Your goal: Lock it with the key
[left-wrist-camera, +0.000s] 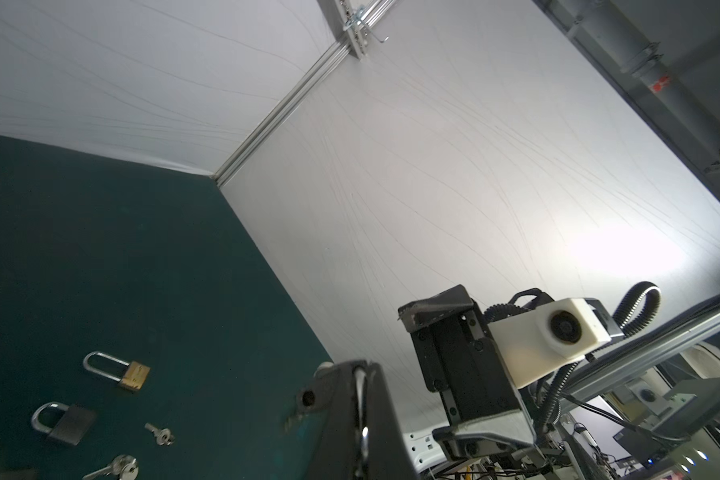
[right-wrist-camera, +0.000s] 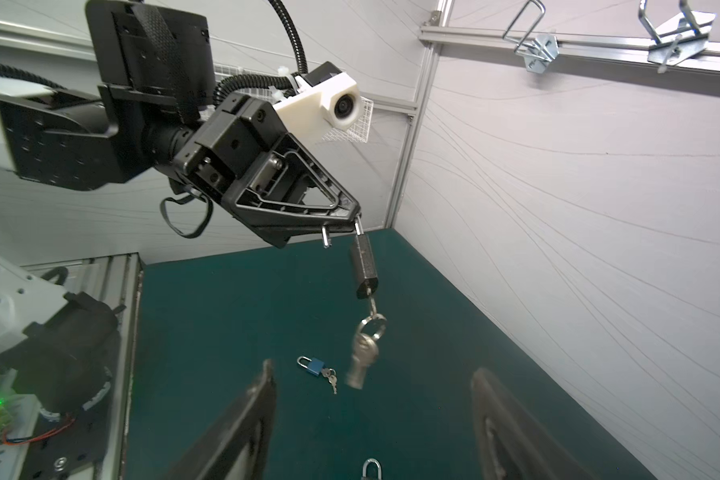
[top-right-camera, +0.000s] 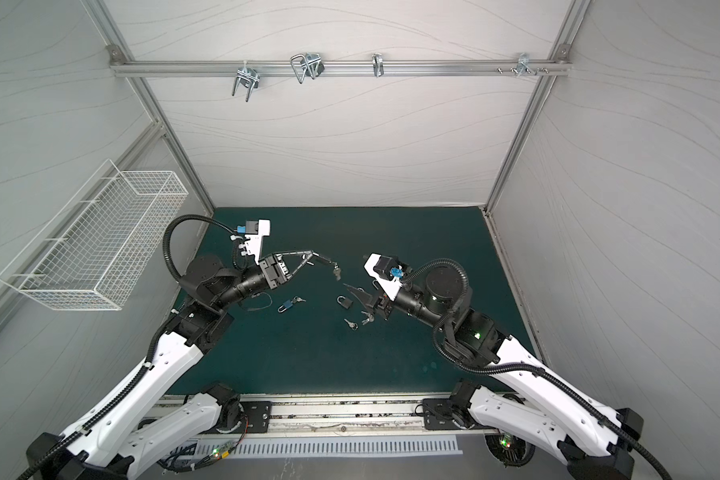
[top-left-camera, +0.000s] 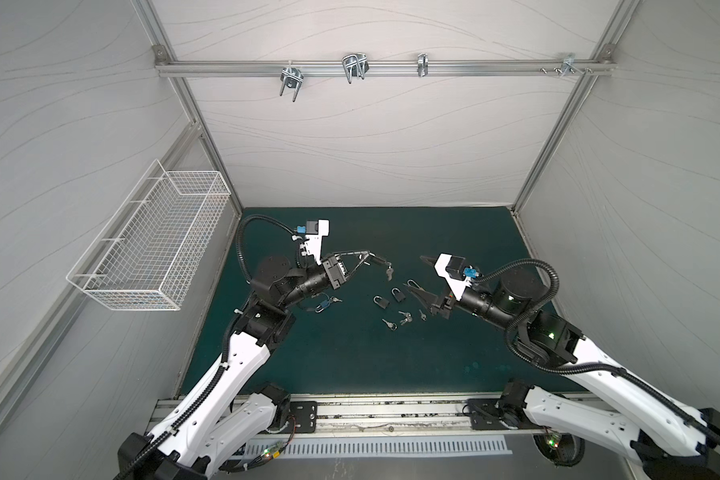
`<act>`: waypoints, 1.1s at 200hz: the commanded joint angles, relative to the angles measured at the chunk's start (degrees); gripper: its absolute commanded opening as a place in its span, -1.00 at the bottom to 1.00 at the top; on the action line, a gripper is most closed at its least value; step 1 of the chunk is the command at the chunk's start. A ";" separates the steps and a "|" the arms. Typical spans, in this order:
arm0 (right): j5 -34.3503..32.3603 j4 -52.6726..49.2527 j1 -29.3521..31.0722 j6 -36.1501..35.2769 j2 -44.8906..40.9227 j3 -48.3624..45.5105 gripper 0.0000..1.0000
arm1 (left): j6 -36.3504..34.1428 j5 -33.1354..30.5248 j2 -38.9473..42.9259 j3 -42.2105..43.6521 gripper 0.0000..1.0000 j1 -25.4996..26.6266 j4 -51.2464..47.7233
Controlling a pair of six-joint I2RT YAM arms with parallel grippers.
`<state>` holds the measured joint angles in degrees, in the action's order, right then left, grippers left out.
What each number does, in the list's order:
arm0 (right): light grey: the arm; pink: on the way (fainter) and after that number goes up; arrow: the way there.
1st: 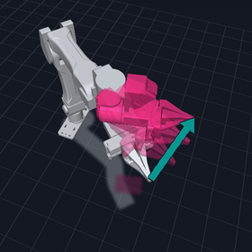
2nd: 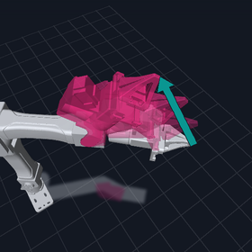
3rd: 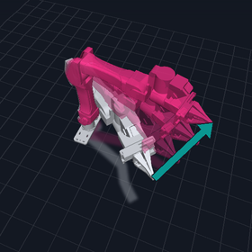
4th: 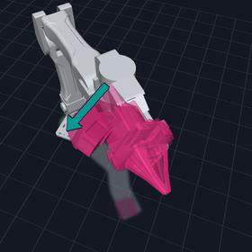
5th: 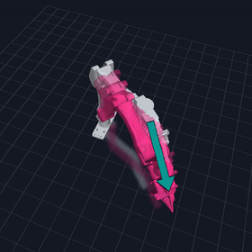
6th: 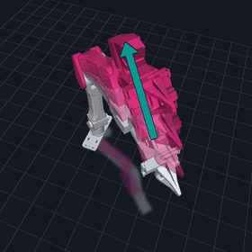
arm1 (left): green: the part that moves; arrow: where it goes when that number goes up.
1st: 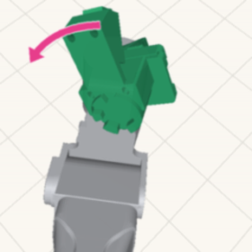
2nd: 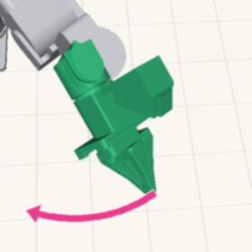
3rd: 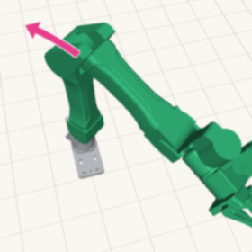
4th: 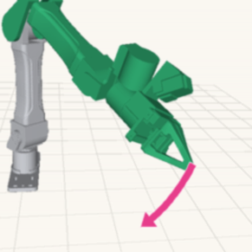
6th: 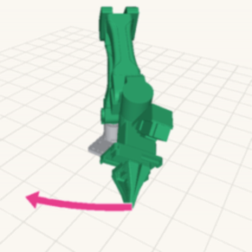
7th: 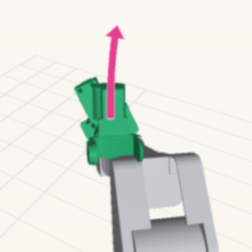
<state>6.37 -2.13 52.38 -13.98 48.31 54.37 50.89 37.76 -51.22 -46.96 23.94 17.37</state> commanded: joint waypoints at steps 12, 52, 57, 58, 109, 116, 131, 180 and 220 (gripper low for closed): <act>19.10 6.18 -8.35 8.00 2.88 4.62 0.42 | 4.17 2.05 0.32 -3.27 -1.00 0.04 10.24; 38.16 18.79 -15.24 24.85 9.22 6.62 0.43 | 6.87 2.10 -0.85 -3.31 -1.00 2.02 15.90; 38.64 19.24 -15.19 25.63 9.73 6.98 0.43 | 7.00 1.96 -0.96 -3.36 -1.00 2.30 16.46; 38.68 19.30 -15.20 25.69 9.80 7.03 0.43 | 7.06 1.92 -0.97 -3.38 -1.00 2.45 16.55; 28.27 7.91 -7.48 13.43 11.95 11.20 0.39 | 6.71 1.09 -1.75 -3.51 -1.00 5.39 18.59; 26.16 6.58 -6.36 11.54 12.01 11.41 0.37 | 6.97 1.13 -2.01 -3.70 -1.00 5.50 19.12; 24.34 7.50 -6.15 12.54 11.48 10.72 0.32 | 7.16 1.60 -2.69 -4.26 -1.00 5.75 20.04; 23.73 8.04 -6.07 16.57 11.88 10.47 0.25 | 7.46 2.86 -3.89 -5.29 -1.00 6.24 21.76; 25.55 10.44 -6.23 21.15 12.04 10.15 0.16 | 7.42 2.54 -3.23 -4.71 -1.00 6.58 21.61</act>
<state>30.72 6.00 46.22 4.14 60.23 64.38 57.49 39.55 -55.22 -49.12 30.09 34.17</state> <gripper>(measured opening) 0.603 0.058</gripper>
